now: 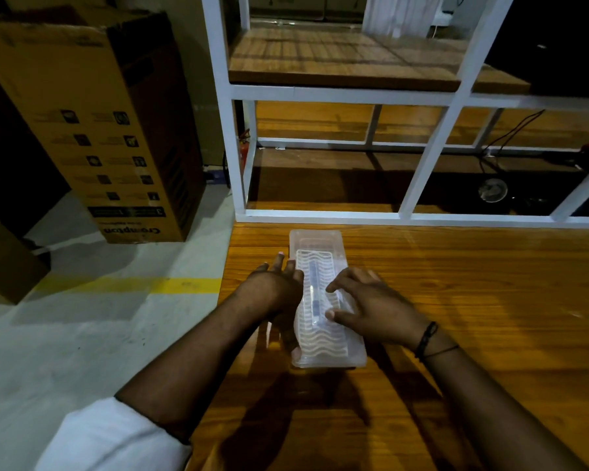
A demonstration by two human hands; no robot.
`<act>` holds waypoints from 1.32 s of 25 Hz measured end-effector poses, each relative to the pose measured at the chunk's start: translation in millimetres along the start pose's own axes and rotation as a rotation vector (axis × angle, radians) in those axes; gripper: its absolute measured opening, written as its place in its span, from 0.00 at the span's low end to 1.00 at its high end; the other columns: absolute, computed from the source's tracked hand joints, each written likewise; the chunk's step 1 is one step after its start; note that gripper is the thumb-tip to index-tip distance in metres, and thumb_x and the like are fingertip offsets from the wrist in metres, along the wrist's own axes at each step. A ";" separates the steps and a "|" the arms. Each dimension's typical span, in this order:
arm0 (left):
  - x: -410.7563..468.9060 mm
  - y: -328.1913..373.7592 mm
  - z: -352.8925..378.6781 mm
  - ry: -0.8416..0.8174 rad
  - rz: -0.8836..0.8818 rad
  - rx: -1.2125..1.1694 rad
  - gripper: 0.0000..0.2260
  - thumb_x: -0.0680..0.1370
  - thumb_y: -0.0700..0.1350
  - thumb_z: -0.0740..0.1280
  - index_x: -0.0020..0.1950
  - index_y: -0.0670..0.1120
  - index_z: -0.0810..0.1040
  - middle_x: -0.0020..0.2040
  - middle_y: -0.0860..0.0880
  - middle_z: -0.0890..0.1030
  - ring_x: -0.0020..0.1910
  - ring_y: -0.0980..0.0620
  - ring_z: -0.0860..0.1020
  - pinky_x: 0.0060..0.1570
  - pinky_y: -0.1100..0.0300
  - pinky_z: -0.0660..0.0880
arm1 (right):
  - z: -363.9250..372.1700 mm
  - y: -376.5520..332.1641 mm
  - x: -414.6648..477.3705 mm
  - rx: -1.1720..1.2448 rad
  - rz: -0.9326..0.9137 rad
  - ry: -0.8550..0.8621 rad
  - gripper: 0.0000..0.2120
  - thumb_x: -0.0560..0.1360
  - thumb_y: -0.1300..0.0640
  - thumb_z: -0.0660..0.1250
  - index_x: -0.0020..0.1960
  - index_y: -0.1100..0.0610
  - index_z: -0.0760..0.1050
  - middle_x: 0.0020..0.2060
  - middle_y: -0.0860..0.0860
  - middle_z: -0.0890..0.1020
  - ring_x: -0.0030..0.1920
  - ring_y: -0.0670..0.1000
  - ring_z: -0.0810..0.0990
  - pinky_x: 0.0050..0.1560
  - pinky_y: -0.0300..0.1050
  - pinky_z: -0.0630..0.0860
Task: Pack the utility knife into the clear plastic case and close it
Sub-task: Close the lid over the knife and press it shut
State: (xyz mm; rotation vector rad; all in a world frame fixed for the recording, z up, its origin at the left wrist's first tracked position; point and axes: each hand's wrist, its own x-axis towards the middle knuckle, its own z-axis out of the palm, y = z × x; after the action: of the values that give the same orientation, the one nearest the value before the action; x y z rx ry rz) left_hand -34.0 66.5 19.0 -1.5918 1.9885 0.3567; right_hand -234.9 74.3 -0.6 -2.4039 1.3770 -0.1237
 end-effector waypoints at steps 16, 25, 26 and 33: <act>-7.6 -3.0 -10.8 -0.003 0.019 -0.145 0.63 0.67 0.56 0.82 0.84 0.46 0.36 0.85 0.45 0.38 0.83 0.39 0.36 0.82 0.40 0.46 | 61.0 -5.1 20.3 0.071 0.175 0.291 0.35 0.79 0.37 0.45 0.82 0.53 0.54 0.83 0.51 0.53 0.82 0.53 0.50 0.80 0.51 0.59; -6.7 -12.7 -16.7 0.021 0.006 -0.203 0.62 0.68 0.58 0.81 0.84 0.51 0.37 0.85 0.49 0.38 0.83 0.37 0.38 0.80 0.36 0.52 | 48.4 -6.1 39.6 0.027 0.176 0.392 0.25 0.78 0.40 0.58 0.66 0.57 0.71 0.65 0.56 0.73 0.65 0.59 0.75 0.62 0.53 0.77; -6.0 -12.5 -17.7 0.005 0.008 -0.205 0.62 0.68 0.58 0.81 0.84 0.51 0.36 0.84 0.49 0.35 0.82 0.37 0.35 0.80 0.35 0.51 | 51.2 -7.5 41.2 0.039 0.173 0.378 0.27 0.79 0.40 0.57 0.70 0.57 0.69 0.71 0.57 0.71 0.71 0.60 0.71 0.66 0.56 0.75; -14.2 -9.8 -26.2 -0.044 0.071 -0.156 0.60 0.72 0.57 0.78 0.83 0.49 0.33 0.83 0.48 0.33 0.81 0.40 0.32 0.80 0.41 0.41 | 57.2 -1.8 46.9 0.067 0.170 0.237 0.34 0.83 0.40 0.53 0.83 0.55 0.48 0.83 0.54 0.48 0.83 0.56 0.47 0.80 0.52 0.53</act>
State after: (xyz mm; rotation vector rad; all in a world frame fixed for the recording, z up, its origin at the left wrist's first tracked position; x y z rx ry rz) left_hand -29.5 61.5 49.6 -1.5949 2.0300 0.5817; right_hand -194.6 50.8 -58.0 -2.2629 1.6463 -0.4140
